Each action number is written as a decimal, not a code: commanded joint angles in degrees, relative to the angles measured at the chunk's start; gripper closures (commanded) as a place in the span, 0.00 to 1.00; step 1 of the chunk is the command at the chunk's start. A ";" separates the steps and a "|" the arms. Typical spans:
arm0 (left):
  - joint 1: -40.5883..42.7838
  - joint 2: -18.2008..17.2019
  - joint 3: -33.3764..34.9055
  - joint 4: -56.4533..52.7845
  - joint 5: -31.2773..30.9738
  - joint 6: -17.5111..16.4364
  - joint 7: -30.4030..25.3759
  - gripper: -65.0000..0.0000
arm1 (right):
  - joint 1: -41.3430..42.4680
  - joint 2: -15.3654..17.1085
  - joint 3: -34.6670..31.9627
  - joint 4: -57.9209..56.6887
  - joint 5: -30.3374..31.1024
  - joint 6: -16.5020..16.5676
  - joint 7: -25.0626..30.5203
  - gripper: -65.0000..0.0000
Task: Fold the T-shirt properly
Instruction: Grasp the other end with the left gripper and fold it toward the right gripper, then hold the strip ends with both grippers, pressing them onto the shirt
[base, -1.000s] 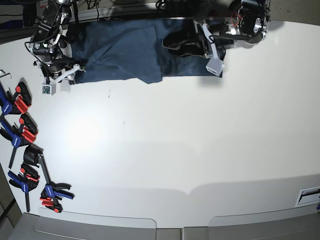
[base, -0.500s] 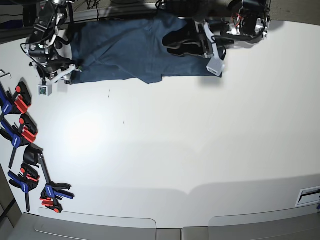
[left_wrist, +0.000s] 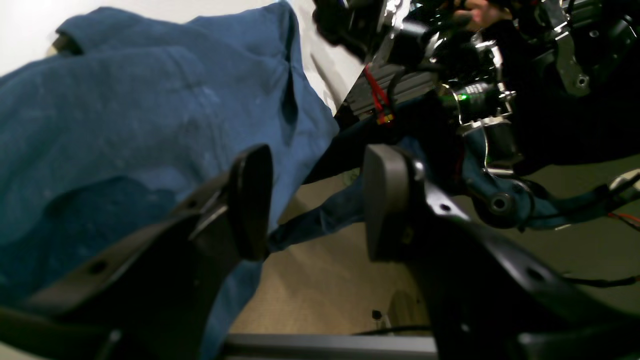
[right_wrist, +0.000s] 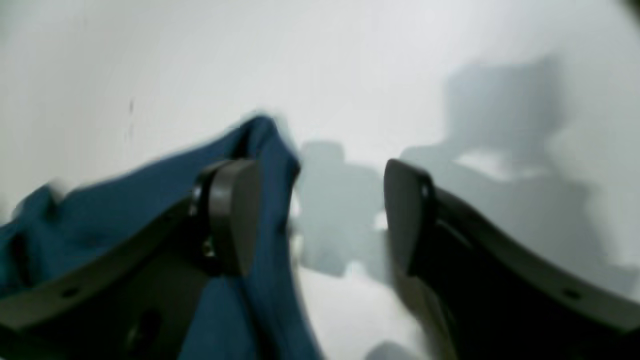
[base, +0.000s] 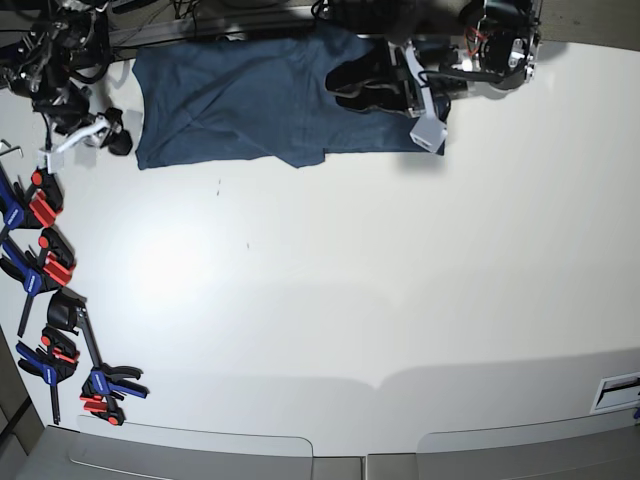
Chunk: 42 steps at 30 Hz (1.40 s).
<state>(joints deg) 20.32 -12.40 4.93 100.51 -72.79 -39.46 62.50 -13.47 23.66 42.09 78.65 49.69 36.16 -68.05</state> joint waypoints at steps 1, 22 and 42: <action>-0.44 -0.17 0.00 0.94 -1.55 -0.54 -0.85 0.58 | 0.28 1.73 0.26 -1.18 3.85 1.60 -1.16 0.44; -1.60 -0.17 0.00 0.94 0.98 -0.54 -1.33 0.58 | 0.15 2.19 0.22 -15.69 25.55 3.84 -11.95 0.44; -1.62 -0.17 0.00 0.94 1.01 -0.54 -1.77 0.58 | 0.15 2.19 0.22 -15.67 26.40 3.84 -11.95 0.76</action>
<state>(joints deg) 19.03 -12.38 4.93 100.51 -70.19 -39.46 61.69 -13.34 24.64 42.11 62.46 75.09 40.12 -80.03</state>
